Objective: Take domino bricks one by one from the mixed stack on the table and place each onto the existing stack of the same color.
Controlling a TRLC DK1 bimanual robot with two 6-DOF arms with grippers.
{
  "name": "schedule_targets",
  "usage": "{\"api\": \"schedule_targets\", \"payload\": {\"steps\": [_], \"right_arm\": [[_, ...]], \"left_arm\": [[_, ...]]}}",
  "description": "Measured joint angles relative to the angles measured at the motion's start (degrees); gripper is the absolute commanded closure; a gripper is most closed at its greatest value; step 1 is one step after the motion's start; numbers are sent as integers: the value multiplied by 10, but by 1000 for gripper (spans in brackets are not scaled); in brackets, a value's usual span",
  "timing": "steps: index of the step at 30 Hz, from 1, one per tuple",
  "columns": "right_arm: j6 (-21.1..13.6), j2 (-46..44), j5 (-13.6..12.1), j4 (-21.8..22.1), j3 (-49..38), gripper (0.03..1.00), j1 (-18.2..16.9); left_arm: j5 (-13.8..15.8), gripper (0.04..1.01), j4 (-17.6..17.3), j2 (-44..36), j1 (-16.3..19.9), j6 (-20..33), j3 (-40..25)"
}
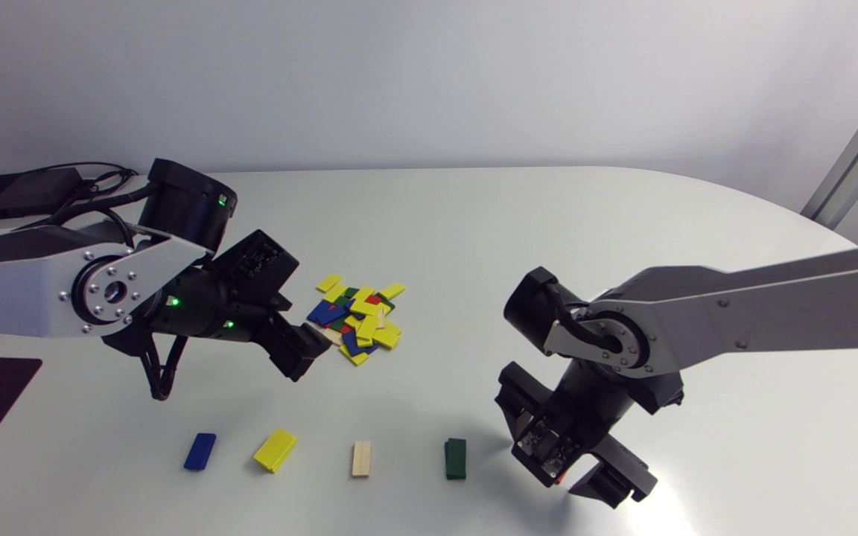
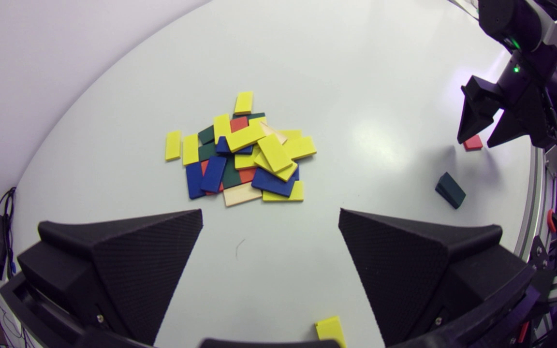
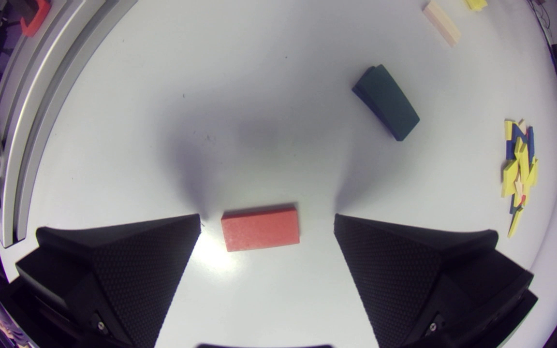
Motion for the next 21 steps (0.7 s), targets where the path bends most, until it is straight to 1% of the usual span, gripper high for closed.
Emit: {"api": "schedule_targets", "payload": {"steps": [3, 6, 9, 16, 17, 19, 21], "right_arm": [[-2, 0, 0, 5, -7, 126, 0], [-2, 1, 0, 6, -11, 134, -1], [-4, 3, 0, 10, -12, 256, -5], [-10, 10, 0, 10, -12, 585, -15], [-10, 10, -1, 10, -12, 616, -16], [-12, 10, 0, 9, -12, 644, -17], [-14, 10, 0, 9, -12, 708, -17]], "left_arm": [[0, 41, 3, 3, 0, 0, 0], [0, 41, 4, 5, -4, -2, 0], [0, 41, 4, 5, -7, -4, 0], [0, 41, 9, 8, -7, -4, 0], [0, 41, 9, 8, -7, -4, 0], [0, 41, 9, 8, -7, -4, 0], [0, 41, 9, 8, -8, -6, 0]]}}
